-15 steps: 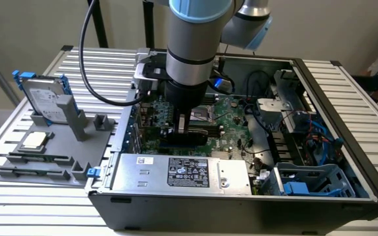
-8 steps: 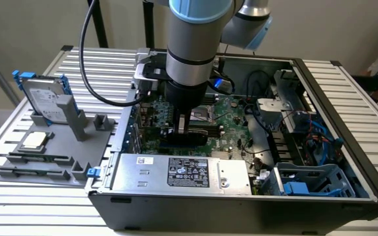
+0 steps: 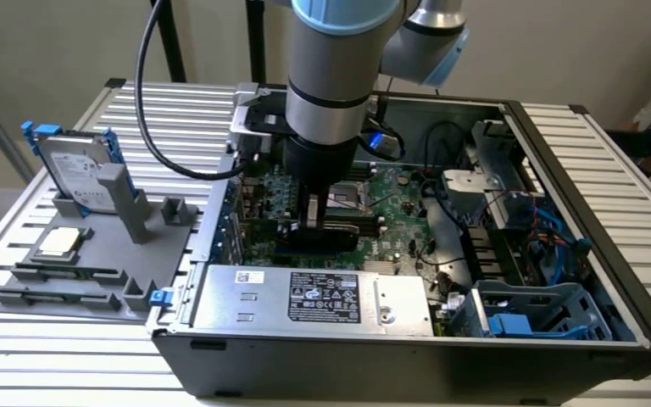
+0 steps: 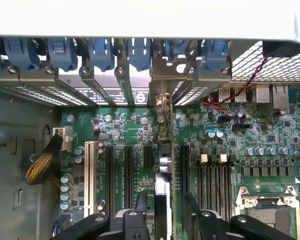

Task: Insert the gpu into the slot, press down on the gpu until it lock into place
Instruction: 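Insert the gpu into the slot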

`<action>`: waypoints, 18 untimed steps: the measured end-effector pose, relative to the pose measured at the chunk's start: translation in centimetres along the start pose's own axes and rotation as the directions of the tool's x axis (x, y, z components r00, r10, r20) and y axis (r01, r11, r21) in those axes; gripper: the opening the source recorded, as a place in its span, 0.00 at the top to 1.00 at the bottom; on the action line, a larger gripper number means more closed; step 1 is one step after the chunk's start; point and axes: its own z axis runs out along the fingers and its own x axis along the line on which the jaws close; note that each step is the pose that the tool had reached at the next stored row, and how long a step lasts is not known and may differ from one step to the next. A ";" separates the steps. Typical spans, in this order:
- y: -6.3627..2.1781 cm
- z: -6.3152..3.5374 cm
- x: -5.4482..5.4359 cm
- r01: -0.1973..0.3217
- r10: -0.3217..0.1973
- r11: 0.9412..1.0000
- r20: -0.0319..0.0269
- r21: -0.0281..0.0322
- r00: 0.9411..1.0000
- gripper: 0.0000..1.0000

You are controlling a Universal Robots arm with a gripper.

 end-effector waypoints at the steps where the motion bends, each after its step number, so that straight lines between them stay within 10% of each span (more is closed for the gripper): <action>1: 0.02 -0.42 0.0 0.000 0.000 1.000 0.000 0.000 1.000 0.59; 10: 0.29 -4.28 -0.2 0.000 0.000 1.000 0.000 0.000 1.000 0.68; 18: 0.31 -4.51 -0.2 0.000 0.000 1.000 0.000 0.000 1.000 0.89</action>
